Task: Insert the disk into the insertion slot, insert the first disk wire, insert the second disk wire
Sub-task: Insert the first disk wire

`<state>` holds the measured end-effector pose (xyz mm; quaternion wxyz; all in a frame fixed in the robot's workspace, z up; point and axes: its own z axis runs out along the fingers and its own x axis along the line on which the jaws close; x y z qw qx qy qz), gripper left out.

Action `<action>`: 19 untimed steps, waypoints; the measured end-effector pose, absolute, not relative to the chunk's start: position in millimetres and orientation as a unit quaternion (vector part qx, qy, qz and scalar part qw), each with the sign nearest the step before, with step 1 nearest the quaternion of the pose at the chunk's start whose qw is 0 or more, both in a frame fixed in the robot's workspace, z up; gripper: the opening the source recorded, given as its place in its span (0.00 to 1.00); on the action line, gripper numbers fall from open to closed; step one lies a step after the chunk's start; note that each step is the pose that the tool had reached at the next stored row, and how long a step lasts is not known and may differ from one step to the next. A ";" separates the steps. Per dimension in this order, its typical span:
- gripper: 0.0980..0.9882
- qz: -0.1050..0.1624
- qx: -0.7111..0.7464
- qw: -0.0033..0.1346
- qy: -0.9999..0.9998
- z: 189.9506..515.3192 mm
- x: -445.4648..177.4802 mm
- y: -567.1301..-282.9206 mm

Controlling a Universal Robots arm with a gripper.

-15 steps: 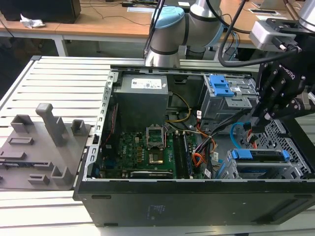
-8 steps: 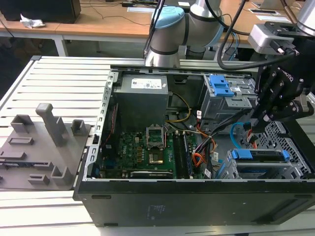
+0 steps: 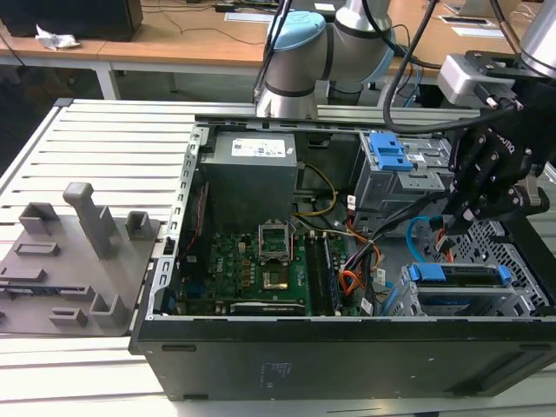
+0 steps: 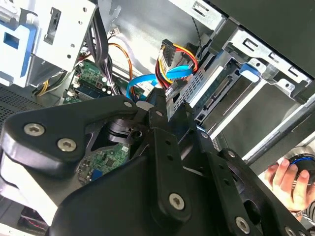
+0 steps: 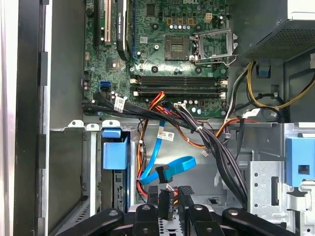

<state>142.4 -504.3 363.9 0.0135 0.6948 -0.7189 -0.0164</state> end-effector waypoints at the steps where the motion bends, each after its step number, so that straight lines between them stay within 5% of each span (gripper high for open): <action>1: 0.23 -0.016 0.695 0.013 -0.719 362.9 142.6 -504.2; 14: 0.21 -0.015 0.695 0.015 -0.719 353.9 144.0 -504.0; 16: 0.07 -0.015 0.695 0.015 -0.719 353.9 144.0 -504.0; 19: 0.07 -0.015 0.695 0.015 -0.719 353.9 144.0 -504.0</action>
